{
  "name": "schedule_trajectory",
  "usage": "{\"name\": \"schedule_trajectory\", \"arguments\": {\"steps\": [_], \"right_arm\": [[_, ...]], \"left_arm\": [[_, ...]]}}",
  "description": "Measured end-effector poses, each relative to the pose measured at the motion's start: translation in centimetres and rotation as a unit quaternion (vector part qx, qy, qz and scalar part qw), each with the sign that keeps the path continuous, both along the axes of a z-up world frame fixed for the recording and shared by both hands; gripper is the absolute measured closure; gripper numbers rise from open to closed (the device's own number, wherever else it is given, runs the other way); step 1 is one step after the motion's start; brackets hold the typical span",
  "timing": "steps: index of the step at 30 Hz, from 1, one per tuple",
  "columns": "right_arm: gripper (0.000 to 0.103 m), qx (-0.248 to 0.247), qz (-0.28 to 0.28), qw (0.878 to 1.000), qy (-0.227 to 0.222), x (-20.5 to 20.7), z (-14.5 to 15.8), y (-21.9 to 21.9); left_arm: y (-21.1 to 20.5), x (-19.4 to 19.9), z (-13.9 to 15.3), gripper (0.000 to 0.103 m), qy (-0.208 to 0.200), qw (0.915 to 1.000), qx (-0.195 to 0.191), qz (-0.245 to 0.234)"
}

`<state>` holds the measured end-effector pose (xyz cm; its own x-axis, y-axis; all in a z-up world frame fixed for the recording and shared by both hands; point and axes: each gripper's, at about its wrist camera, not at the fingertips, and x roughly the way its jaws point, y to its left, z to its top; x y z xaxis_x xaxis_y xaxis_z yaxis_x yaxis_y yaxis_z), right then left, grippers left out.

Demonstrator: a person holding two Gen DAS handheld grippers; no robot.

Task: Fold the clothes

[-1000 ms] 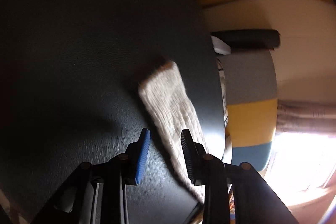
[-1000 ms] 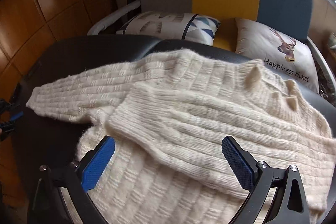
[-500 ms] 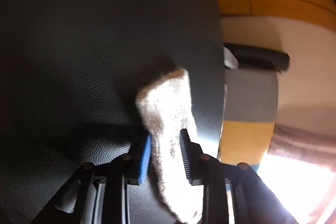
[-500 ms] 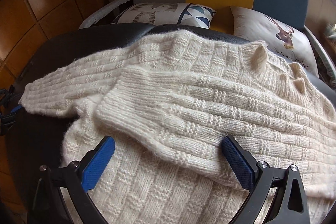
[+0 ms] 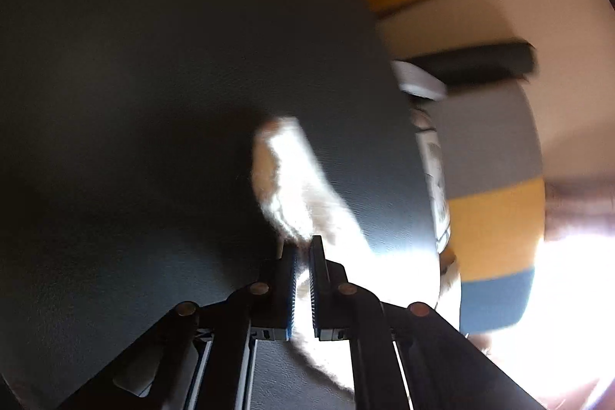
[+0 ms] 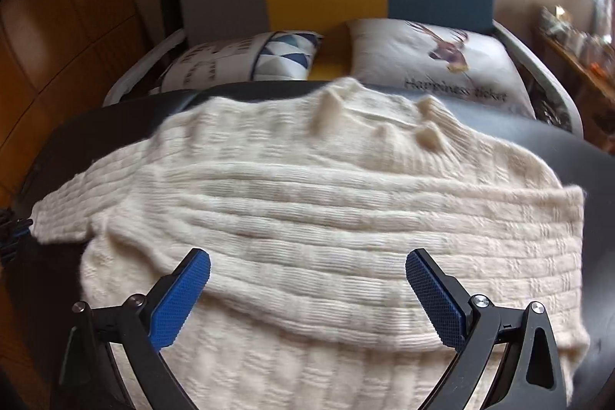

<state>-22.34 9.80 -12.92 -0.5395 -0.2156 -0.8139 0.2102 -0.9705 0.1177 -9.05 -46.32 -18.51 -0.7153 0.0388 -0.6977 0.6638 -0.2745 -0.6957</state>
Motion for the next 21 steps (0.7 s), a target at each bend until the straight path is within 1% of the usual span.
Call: {"name": "schedule_trajectory", "arguments": {"steps": [3,7,11,13,14,19,21], "right_arm": [[0.000,0.006,-0.007,1.000,-0.004,-0.1,-0.7,0.4],[0.000,0.017,-0.010,1.000,-0.008,-0.2,-1.8,0.6],[0.000,0.025,-0.013,1.000,-0.012,-0.2,-2.7,0.8],[0.000,0.022,-0.013,1.000,-0.010,-0.1,-2.7,0.8],[0.000,0.021,-0.012,1.000,-0.010,-0.1,-2.7,0.9],[0.000,0.014,-0.011,1.000,-0.007,0.0,-2.8,1.0],[0.000,0.011,-0.010,1.000,-0.005,0.1,-2.8,1.1]], "left_arm": [[0.4,-0.7,2.1,0.099,0.039,0.9982,-0.031,-0.033],[3.6,-2.6,5.2,0.099,0.088,0.9918,-0.044,-0.081],[7.6,-5.0,7.7,0.099,0.119,0.9826,-0.048,-0.135],[9.5,-6.4,8.5,0.099,0.127,0.9775,-0.046,-0.162],[9.3,-7.2,9.0,0.099,0.131,0.9746,-0.045,-0.176],[15.6,-11.2,9.3,0.099,0.132,0.9582,-0.033,-0.251],[19.1,-13.0,9.4,0.099,0.128,0.9516,-0.029,-0.278]]}}
